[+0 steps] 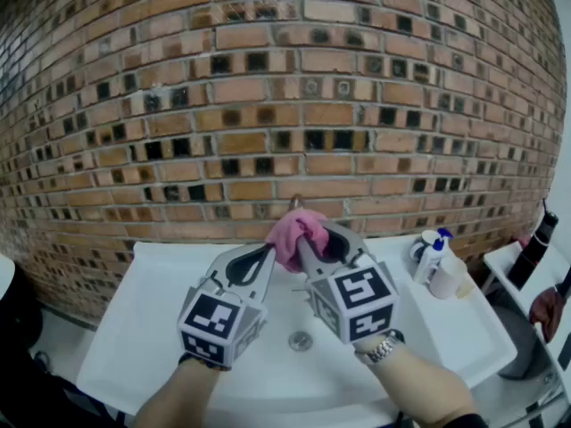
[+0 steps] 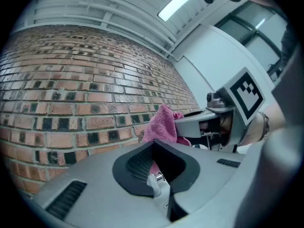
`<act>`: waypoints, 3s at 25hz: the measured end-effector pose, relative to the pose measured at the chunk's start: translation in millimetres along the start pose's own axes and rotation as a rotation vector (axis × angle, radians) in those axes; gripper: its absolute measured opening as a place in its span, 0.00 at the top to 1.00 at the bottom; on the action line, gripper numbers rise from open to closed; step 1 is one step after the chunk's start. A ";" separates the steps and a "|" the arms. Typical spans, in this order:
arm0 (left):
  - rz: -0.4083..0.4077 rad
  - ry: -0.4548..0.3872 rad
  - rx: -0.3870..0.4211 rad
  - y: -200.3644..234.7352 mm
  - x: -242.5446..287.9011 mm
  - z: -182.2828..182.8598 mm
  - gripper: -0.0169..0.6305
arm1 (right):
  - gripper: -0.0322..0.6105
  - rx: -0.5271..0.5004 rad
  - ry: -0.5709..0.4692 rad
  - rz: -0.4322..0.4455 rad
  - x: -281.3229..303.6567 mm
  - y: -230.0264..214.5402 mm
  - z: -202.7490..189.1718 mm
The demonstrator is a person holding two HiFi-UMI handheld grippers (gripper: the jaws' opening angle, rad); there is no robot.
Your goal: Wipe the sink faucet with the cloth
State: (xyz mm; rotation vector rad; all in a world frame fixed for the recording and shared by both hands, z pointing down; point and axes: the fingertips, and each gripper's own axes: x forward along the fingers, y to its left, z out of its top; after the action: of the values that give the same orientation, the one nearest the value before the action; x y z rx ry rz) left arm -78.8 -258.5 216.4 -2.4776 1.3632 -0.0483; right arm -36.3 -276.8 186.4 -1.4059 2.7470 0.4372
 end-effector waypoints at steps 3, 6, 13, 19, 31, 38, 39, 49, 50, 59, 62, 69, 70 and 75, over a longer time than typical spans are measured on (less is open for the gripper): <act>0.007 -0.013 0.007 7.9 3.8 1.6 0.97 | 0.83 0.004 0.000 -0.012 8.3 -2.5 6.0; -0.002 -0.013 0.007 13.8 9.2 0.0 0.97 | 0.83 -0.006 -0.009 -0.014 16.7 -7.4 10.8; -0.007 -0.003 -0.011 16.3 14.4 -9.0 0.97 | 0.83 -0.016 -0.009 -0.018 29.9 -22.1 14.8; 0.006 0.000 -0.017 19.8 14.6 -12.2 0.97 | 0.83 -0.015 -0.004 -0.024 41.3 -34.0 17.9; -0.001 -0.001 -0.007 21.0 14.8 -17.7 0.97 | 0.83 0.002 0.017 -0.027 60.2 -53.7 17.6; -0.005 0.000 0.001 23.9 14.1 -19.8 0.97 | 0.83 0.015 0.027 -0.043 71.6 -66.3 14.7; -0.004 0.000 0.000 24.2 14.0 -20.0 0.97 | 0.83 0.017 0.028 -0.045 73.1 -68.2 13.8; -0.005 0.013 0.007 25.3 14.9 -26.6 0.97 | 0.83 0.055 0.072 -0.080 92.2 -91.6 -6.4; -0.006 0.016 0.007 25.3 15.2 -27.1 0.97 | 0.83 0.062 0.079 -0.084 93.9 -93.6 -9.3; -0.005 0.026 0.007 26.6 16.7 -31.1 0.97 | 0.84 0.069 0.140 -0.118 101.5 -103.3 -39.0; 0.002 0.034 -0.003 27.0 16.1 -31.1 0.97 | 0.84 0.059 0.161 -0.125 103.6 -104.3 -47.7; -0.004 0.035 0.013 26.4 17.1 -32.8 0.97 | 0.84 0.050 0.213 -0.142 105.9 -105.4 -67.7; -0.004 0.036 0.014 26.4 17.1 -32.6 0.97 | 0.85 0.046 0.218 -0.143 105.5 -104.9 -69.3; -0.006 0.039 0.022 24.4 16.5 -32.7 0.97 | 0.85 0.037 0.258 -0.137 102.1 -100.2 -84.7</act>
State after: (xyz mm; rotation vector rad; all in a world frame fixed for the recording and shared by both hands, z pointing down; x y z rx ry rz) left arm -95.6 -292.6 238.5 -2.4745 1.3637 -0.1131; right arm -8.0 -435.0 229.0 -1.7393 2.8060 0.2116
